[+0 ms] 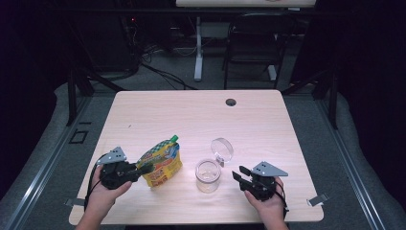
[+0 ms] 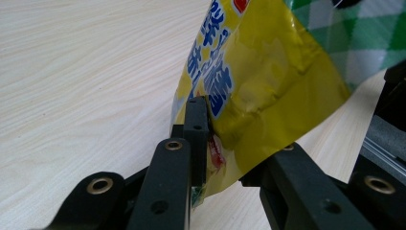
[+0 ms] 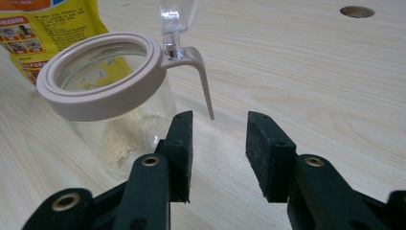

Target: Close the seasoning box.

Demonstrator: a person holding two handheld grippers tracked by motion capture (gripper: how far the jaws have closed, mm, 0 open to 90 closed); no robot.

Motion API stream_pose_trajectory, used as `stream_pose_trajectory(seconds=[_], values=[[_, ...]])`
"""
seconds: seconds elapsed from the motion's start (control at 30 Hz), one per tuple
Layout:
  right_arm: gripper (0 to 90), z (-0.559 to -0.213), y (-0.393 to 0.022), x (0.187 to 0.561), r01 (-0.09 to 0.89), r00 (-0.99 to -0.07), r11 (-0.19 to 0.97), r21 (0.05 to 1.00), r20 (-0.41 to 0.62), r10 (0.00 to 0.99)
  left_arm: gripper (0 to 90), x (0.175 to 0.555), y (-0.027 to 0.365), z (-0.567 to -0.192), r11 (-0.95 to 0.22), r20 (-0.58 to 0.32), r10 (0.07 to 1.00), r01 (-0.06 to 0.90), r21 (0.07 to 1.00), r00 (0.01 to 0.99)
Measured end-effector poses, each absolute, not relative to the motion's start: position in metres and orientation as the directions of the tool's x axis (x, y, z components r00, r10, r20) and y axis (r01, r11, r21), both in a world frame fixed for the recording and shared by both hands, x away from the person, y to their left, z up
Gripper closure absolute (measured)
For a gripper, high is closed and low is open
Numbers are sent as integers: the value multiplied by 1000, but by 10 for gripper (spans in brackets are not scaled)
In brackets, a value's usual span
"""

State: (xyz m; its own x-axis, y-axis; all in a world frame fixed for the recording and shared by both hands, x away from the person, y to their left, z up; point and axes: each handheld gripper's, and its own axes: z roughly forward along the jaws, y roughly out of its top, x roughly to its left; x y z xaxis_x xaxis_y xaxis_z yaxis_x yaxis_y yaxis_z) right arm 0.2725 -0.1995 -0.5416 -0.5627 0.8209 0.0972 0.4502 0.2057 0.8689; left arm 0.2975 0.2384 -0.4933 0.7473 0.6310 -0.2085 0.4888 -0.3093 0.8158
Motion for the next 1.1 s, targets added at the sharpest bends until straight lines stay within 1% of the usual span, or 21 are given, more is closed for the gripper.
stream_pose_trajectory(seconds=[0.17, 0.3, 0.53, 0.63, 0.73, 1.03, 1.1], values=[[625, -542, -199, 273, 452, -563, 209, 867, 95, 821, 772, 298, 238, -494, -298, -213, 633, 488, 820, 744], [625, -542, -199, 272, 453, -564, 211, 866, 95, 821, 749, 299, 237, -496, -295, -222, 637, 499, 815, 738], [624, -542, -199, 272, 455, -566, 212, 865, 97, 819, 656, 301, 235, -502, -280, -243, 636, 512, 812, 733], [623, -542, -199, 272, 456, -568, 216, 863, 96, 818, 644, 302, 234, -505, -273, -241, 640, 509, 816, 730], [623, -543, -199, 272, 456, -566, 214, 864, 97, 819, 613, 304, 233, -509, -262, -254, 643, 519, 814, 722], [620, -544, -198, 272, 457, -567, 210, 864, 101, 817, 536, 308, 224, -522, -284, -242, 658, 532, 798, 713], [619, -544, -198, 272, 458, -568, 211, 864, 101, 817, 523, 309, 223, -525, -275, -252, 659, 539, 796, 708]])
